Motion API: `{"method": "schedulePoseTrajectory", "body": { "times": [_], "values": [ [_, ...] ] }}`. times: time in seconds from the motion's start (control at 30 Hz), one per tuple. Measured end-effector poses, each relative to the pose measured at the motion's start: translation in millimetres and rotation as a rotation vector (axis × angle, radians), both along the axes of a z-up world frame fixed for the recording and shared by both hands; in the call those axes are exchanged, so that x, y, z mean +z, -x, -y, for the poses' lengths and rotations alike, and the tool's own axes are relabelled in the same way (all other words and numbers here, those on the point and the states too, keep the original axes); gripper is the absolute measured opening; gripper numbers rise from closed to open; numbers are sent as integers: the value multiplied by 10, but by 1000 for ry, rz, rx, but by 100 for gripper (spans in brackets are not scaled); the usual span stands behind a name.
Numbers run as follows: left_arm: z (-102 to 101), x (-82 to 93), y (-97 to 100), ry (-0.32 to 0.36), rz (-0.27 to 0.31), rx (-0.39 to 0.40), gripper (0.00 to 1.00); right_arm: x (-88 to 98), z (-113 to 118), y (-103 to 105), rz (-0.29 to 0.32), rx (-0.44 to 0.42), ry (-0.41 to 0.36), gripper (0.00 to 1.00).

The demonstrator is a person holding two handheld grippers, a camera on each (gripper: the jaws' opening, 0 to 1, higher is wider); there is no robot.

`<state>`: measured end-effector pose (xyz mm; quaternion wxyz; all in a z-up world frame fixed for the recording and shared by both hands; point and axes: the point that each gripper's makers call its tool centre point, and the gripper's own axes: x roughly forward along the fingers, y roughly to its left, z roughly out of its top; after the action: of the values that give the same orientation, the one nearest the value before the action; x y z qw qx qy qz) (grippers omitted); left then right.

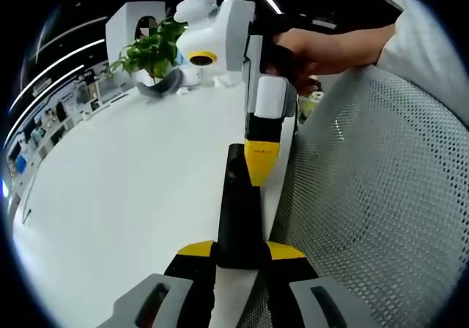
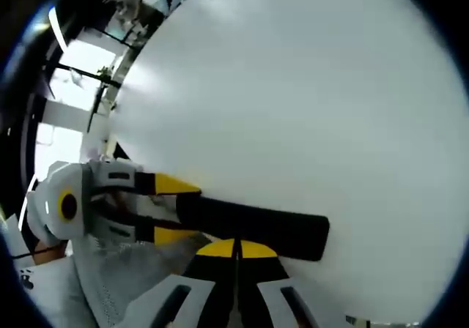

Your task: Press the specified remote control buttons in sequence, fully releasing each button before pressing the next.

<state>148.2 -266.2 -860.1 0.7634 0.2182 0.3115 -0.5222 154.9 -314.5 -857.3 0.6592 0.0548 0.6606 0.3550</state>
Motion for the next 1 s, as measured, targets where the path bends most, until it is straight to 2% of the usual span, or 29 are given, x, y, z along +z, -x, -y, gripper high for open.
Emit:
{"method": "schedulePoseTrajectory", "body": {
  "times": [0.07,0.13,0.17,0.2,0.3,0.57,1.0],
  "values": [
    [0,1,1,0,1,0,25,26,-51,16,-41,-38,-77,0],
    [0,1,1,0,0,2,25,38,-31,1,-109,-101,-102,0],
    [-1,2,2,1,-4,7,25,39,-32,-3,-116,-110,-110,0],
    [0,2,1,3,-4,8,25,51,-50,-22,-110,-133,-118,0],
    [1,0,0,2,-4,8,25,101,-108,-57,-55,-108,-145,0],
    [2,1,0,-6,1,1,25,181,-220,-100,-20,-98,-213,0],
    [1,-2,2,-13,-1,5,25,97,-249,-127,3,-83,-180,0]
  ]
}}
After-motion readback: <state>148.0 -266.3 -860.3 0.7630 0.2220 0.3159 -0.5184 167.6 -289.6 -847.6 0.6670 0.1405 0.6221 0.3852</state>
